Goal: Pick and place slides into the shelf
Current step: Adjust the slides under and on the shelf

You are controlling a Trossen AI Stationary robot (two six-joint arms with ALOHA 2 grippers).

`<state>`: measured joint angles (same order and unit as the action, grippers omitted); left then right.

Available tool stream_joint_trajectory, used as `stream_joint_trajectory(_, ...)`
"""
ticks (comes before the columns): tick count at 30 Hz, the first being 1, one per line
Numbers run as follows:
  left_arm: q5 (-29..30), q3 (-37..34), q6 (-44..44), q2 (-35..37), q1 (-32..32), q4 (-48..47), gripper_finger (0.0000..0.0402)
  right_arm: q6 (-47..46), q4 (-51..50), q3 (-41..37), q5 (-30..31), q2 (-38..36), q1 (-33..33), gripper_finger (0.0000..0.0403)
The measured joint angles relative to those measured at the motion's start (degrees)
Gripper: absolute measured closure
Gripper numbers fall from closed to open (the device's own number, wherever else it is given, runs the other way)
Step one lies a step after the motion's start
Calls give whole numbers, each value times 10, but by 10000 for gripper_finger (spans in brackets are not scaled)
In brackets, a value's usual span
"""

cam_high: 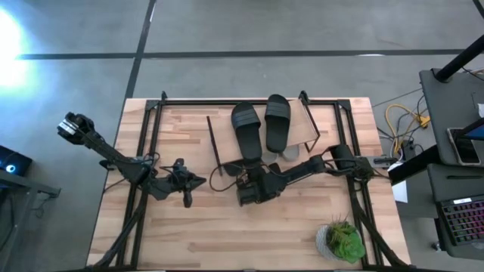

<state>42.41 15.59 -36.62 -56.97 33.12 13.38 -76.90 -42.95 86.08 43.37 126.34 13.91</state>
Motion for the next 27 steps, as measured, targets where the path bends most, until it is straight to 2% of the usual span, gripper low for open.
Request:
stream_joint_trajectory(3, -1, 0, -1, 0, 0, -5, 402, 10, 5, 0, 5, 0, -3, 394)
stream_joint_trajectory(9, -1, 0, -2, 0, 0, -6, 402, -5, -5, -1, -46, -3, 22, 394)
stream_joint_trajectory(14, -2, 2, -5, 0, 0, -8, 402, -147, -87, -1, -45, -39, 89, 394)
stream_joint_trajectory(20, -3, 10, -5, 0, 0, -4, 402, -395, -305, -1, 4, -114, 153, 394)
stream_joint_trajectory(23, -3, 10, -5, 0, 0, -3, 402, -426, -374, -3, 9, -150, 144, 394)
stream_joint_trajectory(27, -3, 10, -5, 0, 0, -3, 402, -420, -388, -13, 60, -204, 117, 394)
